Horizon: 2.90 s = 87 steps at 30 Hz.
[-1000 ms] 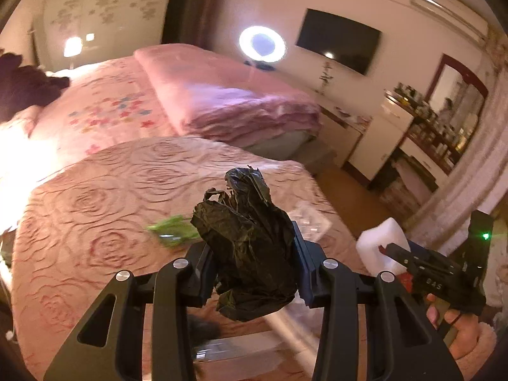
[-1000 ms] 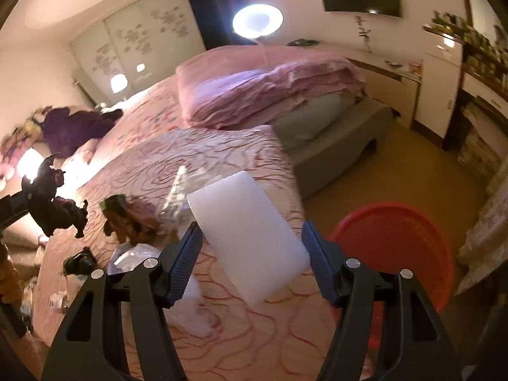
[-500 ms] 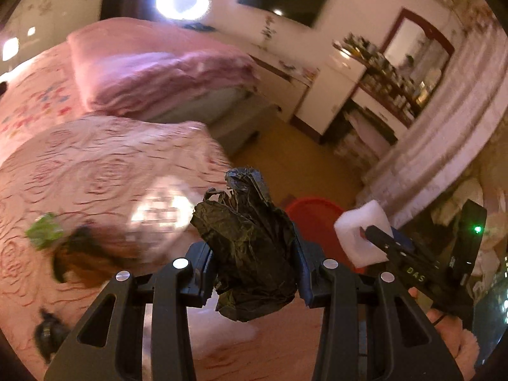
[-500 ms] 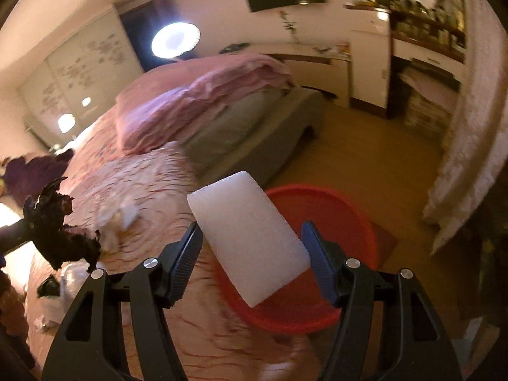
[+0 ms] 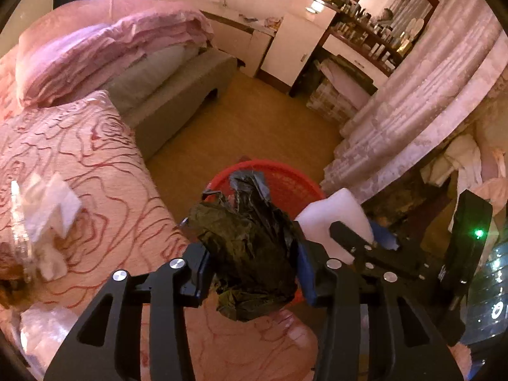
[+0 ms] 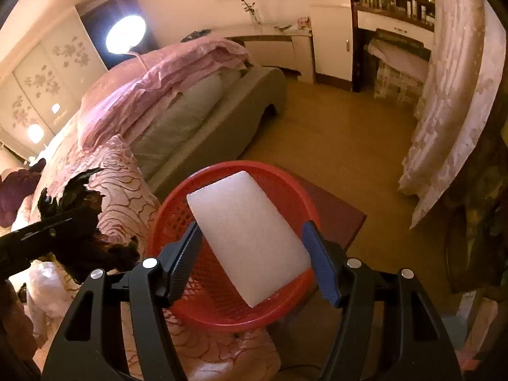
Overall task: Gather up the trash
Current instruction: 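Carry both items over the red wastebasket and open both tools to drop them, then grasp the brown wrapper with the left tool while the right tool grasps the clear plastic bag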
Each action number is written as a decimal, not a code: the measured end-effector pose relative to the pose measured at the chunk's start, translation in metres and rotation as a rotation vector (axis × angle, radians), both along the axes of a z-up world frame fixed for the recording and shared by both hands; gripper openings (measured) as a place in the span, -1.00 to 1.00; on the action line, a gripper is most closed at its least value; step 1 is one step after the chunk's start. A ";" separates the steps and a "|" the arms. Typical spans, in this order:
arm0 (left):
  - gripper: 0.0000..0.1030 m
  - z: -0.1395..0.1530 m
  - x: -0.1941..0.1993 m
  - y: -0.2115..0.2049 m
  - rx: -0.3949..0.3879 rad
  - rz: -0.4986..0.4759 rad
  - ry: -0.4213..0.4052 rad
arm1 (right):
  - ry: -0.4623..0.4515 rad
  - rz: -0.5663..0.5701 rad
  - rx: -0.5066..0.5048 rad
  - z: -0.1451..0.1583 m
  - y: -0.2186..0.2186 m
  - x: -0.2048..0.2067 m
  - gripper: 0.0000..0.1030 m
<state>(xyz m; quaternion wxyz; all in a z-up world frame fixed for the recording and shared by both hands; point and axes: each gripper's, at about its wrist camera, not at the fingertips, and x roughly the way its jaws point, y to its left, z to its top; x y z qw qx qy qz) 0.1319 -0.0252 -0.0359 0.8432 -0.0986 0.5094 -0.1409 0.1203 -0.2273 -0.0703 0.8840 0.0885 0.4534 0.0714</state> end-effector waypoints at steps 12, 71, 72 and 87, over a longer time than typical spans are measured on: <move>0.42 -0.010 0.004 0.007 0.002 0.015 0.028 | 0.040 -0.017 0.026 -0.015 -0.001 0.003 0.38; -0.27 0.005 -0.074 0.237 0.135 0.367 -0.032 | -0.069 0.422 0.023 0.028 0.155 -0.070 0.64; -0.29 0.004 -0.075 0.238 0.131 0.370 -0.039 | -0.067 0.432 0.024 0.028 0.158 -0.071 0.64; -0.39 0.045 -0.107 0.261 0.089 0.445 -0.158 | -0.070 0.590 0.036 0.033 0.207 -0.079 0.64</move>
